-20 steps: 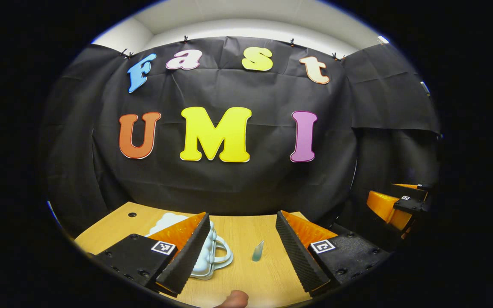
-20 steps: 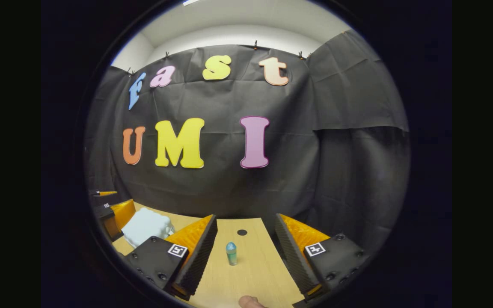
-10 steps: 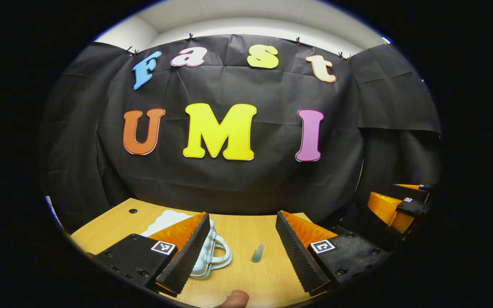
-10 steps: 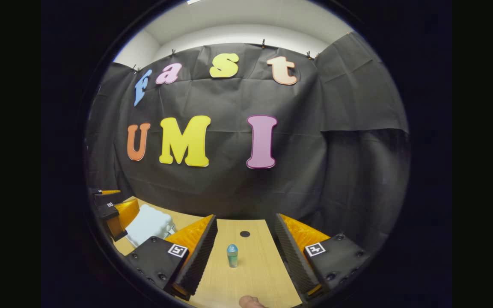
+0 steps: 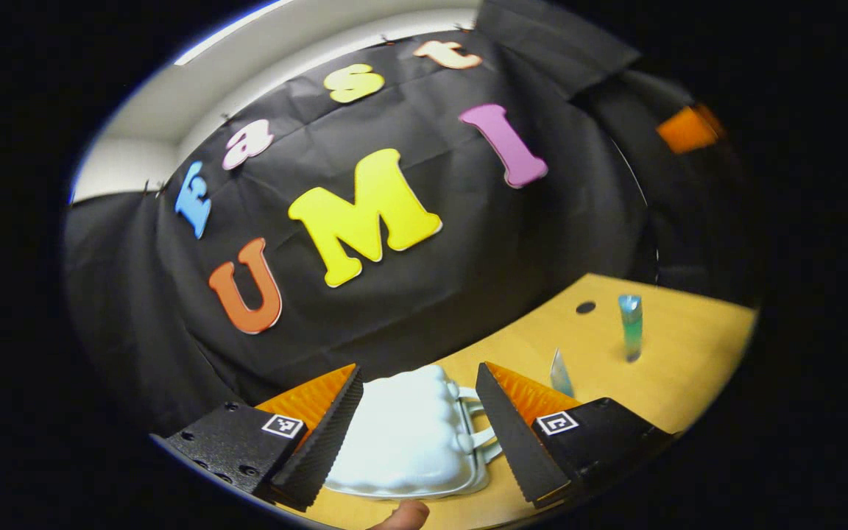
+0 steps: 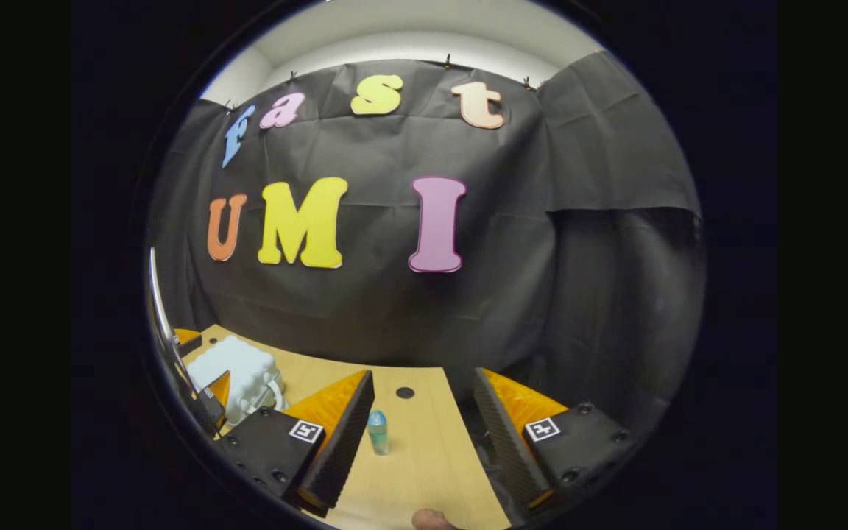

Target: First open the suitcase, pack the skin care products into it, and then close the suitcase.

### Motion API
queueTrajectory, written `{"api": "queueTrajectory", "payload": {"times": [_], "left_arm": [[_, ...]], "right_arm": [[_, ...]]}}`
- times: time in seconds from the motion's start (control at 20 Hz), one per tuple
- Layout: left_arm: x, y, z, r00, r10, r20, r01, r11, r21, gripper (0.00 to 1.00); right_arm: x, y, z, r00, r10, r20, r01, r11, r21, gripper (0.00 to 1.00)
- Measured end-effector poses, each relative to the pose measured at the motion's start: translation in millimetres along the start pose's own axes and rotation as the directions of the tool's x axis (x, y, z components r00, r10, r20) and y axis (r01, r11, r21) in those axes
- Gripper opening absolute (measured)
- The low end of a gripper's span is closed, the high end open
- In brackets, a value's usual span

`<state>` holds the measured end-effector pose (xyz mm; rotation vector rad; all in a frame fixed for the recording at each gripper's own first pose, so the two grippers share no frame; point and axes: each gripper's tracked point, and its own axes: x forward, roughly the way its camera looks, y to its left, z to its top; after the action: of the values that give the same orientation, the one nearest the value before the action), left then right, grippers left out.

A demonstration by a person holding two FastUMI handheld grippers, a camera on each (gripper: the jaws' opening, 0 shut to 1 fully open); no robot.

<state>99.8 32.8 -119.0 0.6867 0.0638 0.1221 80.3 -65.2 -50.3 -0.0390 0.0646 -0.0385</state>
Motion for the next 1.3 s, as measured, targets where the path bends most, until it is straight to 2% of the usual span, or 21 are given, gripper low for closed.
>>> {"api": "queueTrajectory", "payload": {"times": [0.1, 0.2, 0.3, 0.4, 0.5, 0.7, 0.8, 0.85, 0.95, 1.0, 1.05, 1.1, 1.15, 1.25, 1.3], "left_arm": [[11, -22, -27, 0.999, -0.024, -0.034, 0.028, 0.989, 0.145, 0.98], [22, -36, -48, 0.997, -0.031, -0.067, 0.048, 0.963, 0.267, 0.99], [28, -47, -65, 0.994, -0.023, -0.107, 0.061, 0.932, 0.358, 0.98], [35, -62, -77, 0.991, -0.011, -0.136, 0.073, 0.885, 0.460, 0.98], [47, -75, -91, 0.983, -0.029, -0.181, 0.119, 0.850, 0.513, 0.98], [63, -76, -102, 0.974, 0.007, -0.228, 0.135, 0.789, 0.599, 0.97], [68, -81, -111, 0.964, 0.009, -0.265, 0.168, 0.753, 0.636, 0.95], [69, -80, -111, 0.963, 0.009, -0.270, 0.174, 0.742, 0.647, 0.85], [76, -79, -109, 0.965, 0.017, -0.262, 0.167, 0.729, 0.664, 0.75], [80, -82, -113, 0.960, 0.010, -0.280, 0.186, 0.721, 0.667, 0.69], [81, -85, -116, 0.955, 0.001, -0.296, 0.207, 0.712, 0.671, 0.56], [82, -87, -118, 0.949, -0.004, -0.315, 0.228, 0.700, 0.676, 0.51], [84, -89, -121, 0.944, -0.011, -0.329, 0.244, 0.695, 0.676, 0.39], [81, -90, -121, 0.940, -0.010, -0.342, 0.248, 0.707, 0.662, 0.24], [80, -92, -120, 0.938, -0.020, -0.347, 0.252, 0.726, 0.640, 0.23]], "right_arm": [[6, -15, -10, 1.000, -0.024, -0.015, 0.024, 1.000, 0.016, 0.81], [12, -28, -23, 0.999, -0.041, -0.036, 0.042, 0.998, 0.038, 0.81], [17, -42, -34, 0.997, -0.059, -0.053, 0.061, 0.997, 0.049, 0.81], [22, -54, -49, 0.994, -0.073, -0.077, 0.077, 0.995, 0.060, 0.81], [26, -63, -61, 0.992, -0.076, -0.104, 0.086, 0.992, 0.089, 0.81], [37, -73, -83, 0.986, -0.079, -0.145, 0.097, 0.988, 0.124, 0.81], [43, -75, -92, 0.985, -0.071, -0.160, 0.092, 0.987, 0.128, 0.81], [45, -77, -95, 0.984, -0.067, -0.166, 0.089, 0.987, 0.131, 0.81], [49, -77, -99, 0.983, -0.053, -0.177, 0.078, 0.988, 0.136, 0.81], [51, -78, -100, 0.983, -0.049, -0.178, 0.074, 0.988, 0.136, 0.81], [53, -78, -101, 0.983, -0.042, -0.180, 0.068, 0.988, 0.138, 0.81], [54, -78, -102, 0.982, -0.036, -0.183, 0.062, 0.988, 0.140, 0.81], [56, -77, -101, 0.982, -0.031, -0.187, 0.058, 0.988, 0.142, 0.81], [56, -77, -98, 0.981, -0.027, -0.190, 0.053, 0.989, 0.136, 0.81], [56, -75, -96, 0.981, -0.030, -0.189, 0.055, 0.990, 0.130, 0.81]]}}
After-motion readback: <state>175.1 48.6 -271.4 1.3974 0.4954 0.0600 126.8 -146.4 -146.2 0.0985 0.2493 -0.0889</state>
